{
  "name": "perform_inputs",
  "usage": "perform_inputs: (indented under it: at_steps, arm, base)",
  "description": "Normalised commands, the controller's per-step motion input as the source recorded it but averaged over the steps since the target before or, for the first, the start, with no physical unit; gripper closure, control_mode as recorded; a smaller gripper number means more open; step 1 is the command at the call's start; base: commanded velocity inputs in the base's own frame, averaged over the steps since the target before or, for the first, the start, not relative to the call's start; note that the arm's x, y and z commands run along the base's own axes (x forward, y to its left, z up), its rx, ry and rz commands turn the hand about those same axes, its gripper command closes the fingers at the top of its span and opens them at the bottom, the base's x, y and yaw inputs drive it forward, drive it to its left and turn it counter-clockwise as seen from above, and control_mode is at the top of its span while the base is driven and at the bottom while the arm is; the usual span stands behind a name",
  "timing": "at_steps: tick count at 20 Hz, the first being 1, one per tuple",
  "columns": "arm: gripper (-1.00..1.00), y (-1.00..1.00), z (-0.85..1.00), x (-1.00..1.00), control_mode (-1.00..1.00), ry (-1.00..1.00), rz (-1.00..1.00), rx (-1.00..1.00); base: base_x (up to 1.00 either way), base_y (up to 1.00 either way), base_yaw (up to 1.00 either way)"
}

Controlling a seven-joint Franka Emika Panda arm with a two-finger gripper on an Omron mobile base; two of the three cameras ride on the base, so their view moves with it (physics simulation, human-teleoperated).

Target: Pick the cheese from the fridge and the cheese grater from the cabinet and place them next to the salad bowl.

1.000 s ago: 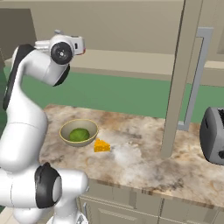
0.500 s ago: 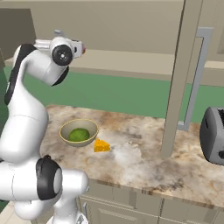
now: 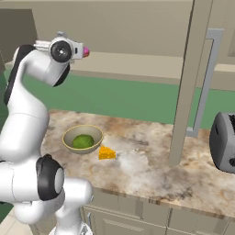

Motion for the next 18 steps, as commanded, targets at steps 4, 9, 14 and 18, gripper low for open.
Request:
perform_inputs:
  at_steps: [4,9,14,18]
  arm:
    - [-1.00,-0.05,0.05,0.08,-1.00,0.00,0.00,0.00]
    - [-1.00,0.03,0.03,0.29,-1.00,0.12,0.00,-0.09]
    - [-1.00,0.00,0.00,0.21,-1.00,0.14,0.00,-0.10]
    - [-1.00,0.00,0.00,0.20,-1.00,0.09,0.00,-0.12]
  base:
    - [0.00,0.00,0.00]
    - [0.00,0.00,0.00]
    - [0.00,0.00,0.00]
    - [0.00,0.00,0.00]
